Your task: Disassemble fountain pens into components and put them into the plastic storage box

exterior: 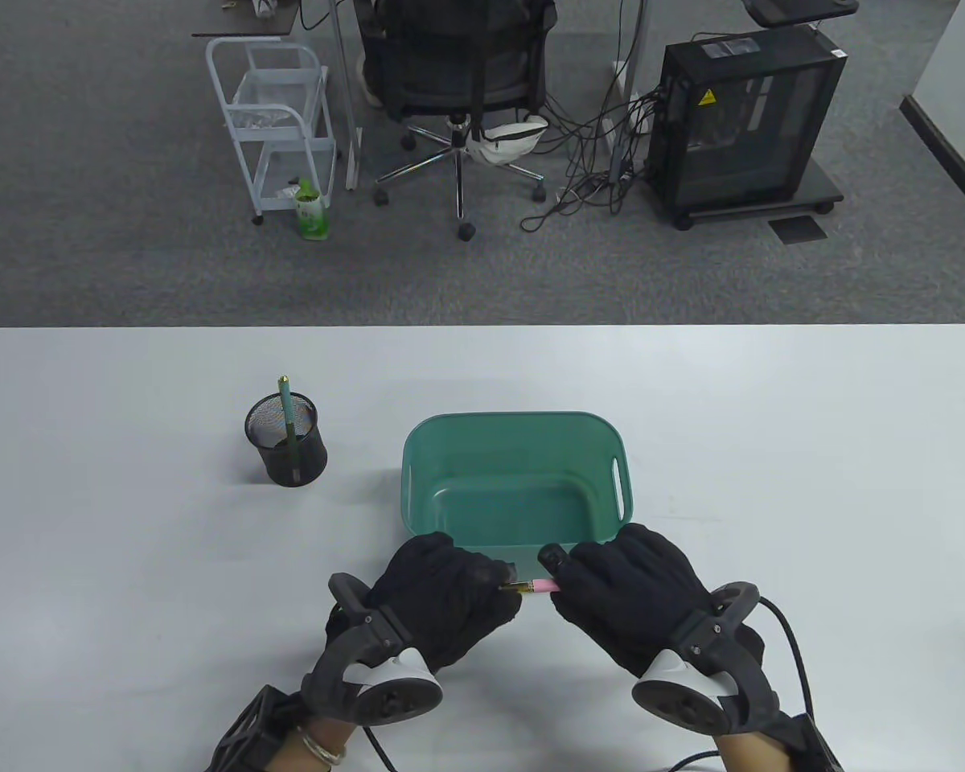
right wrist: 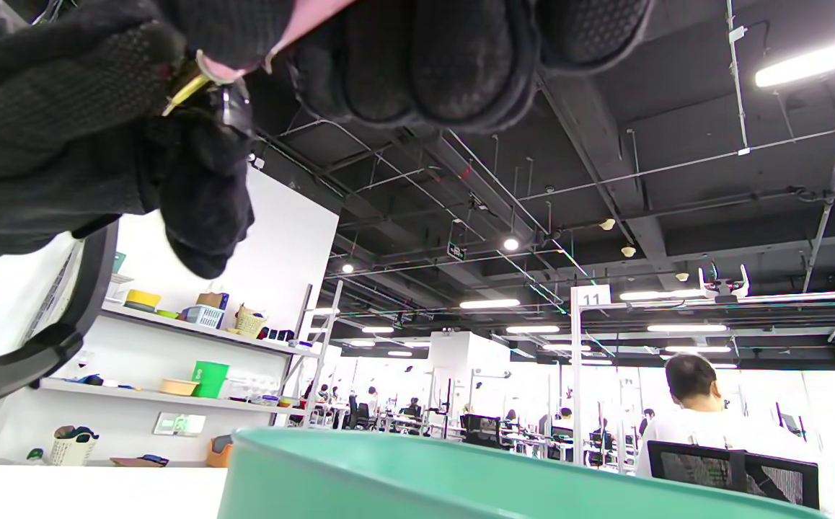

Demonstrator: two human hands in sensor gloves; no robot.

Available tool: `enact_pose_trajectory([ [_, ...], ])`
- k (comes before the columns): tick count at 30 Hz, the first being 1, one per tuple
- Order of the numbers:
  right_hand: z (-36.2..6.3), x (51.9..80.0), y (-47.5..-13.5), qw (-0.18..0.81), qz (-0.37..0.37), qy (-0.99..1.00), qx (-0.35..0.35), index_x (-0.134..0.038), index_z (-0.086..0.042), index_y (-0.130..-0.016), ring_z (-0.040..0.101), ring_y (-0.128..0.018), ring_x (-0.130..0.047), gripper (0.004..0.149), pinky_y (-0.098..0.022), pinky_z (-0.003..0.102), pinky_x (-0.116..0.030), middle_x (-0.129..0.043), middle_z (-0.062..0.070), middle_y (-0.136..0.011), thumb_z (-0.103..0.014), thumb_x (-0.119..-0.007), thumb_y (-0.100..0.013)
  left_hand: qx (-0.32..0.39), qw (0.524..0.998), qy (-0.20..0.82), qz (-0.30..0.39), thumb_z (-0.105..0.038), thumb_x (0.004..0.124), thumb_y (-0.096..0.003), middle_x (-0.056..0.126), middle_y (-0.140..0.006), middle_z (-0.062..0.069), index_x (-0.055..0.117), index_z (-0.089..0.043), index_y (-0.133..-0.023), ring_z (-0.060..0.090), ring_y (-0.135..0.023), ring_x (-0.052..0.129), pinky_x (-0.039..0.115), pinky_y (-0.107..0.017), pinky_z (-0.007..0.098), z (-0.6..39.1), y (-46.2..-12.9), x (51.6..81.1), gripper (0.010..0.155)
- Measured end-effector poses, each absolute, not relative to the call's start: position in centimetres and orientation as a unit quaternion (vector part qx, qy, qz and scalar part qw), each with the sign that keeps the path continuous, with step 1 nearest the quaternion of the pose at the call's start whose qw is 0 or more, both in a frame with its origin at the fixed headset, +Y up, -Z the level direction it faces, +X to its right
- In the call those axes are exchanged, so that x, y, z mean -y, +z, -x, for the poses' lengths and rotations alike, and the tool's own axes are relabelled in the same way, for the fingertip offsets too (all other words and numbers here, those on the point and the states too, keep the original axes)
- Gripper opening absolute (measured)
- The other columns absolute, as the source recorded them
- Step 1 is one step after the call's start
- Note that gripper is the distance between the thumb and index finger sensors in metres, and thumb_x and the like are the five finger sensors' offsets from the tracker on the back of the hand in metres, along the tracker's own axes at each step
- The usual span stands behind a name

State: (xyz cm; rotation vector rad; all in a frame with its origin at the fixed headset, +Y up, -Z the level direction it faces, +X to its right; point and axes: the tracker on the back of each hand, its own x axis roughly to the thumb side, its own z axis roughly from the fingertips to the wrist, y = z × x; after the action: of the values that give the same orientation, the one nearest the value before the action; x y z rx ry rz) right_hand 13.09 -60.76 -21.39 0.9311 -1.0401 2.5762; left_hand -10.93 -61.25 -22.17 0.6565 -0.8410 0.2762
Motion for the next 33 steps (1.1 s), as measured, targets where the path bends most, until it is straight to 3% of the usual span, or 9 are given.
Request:
enact_pose_trajectory([
  [5,-13.07,60.76,-21.34,0.104,-0.316,0.874,0.354,-0.082,-0.033,-0.094,0.013,-0.067,-0.089,0.046,-0.07,0.044,-0.068,-0.084,-0.005,-0.083,-0.05,-0.07,-0.054,0.397,0.852,0.134,-0.313,-0.049,0.054,-0.0667,0.105,-0.063,0.001,0.089,-0.013,-0.08,0.018,-0.052,0.104,0.077,-0.062,0.046,11.02,-22.19,61.23,0.052],
  [13,-13.18,60.73,-21.33,0.104,-0.313,0.875,0.356,-0.082,-0.033,-0.094,0.012,-0.067,-0.089,0.046,-0.07,0.044,-0.068,-0.084,-0.005,-0.083,-0.05,-0.07,-0.054,0.396,0.856,0.125,-0.308,-0.057,0.062,-0.0644,0.094,-0.089,0.005,0.071,-0.014,-0.103,0.022,-0.074,0.096,0.068,-0.072,0.05,11.03,-22.17,61.31,0.058],
  [21,-13.2,60.72,-21.33,0.104,-0.313,0.875,0.356,-0.082,-0.033,-0.094,0.012,-0.067,-0.089,0.046,-0.07,0.044,-0.068,-0.084,-0.005,-0.083,-0.05,-0.07,-0.054,0.393,0.856,0.118,-0.316,-0.051,0.07,-0.0643,0.093,-0.087,0.002,0.072,-0.016,-0.097,0.019,-0.073,0.096,0.069,-0.072,0.048,10.94,-22.03,61.26,0.048],
  [33,-13.14,60.75,-21.33,0.104,-0.314,0.874,0.354,-0.082,-0.033,-0.094,0.012,-0.067,-0.089,0.046,-0.07,0.044,-0.067,-0.084,-0.005,-0.083,-0.05,-0.069,-0.054,0.398,0.851,0.124,-0.32,-0.05,0.065,-0.0655,0.099,-0.077,0.001,0.08,-0.014,-0.089,0.018,-0.063,0.1,0.072,-0.069,0.047,10.88,-21.98,61.31,0.046],
])
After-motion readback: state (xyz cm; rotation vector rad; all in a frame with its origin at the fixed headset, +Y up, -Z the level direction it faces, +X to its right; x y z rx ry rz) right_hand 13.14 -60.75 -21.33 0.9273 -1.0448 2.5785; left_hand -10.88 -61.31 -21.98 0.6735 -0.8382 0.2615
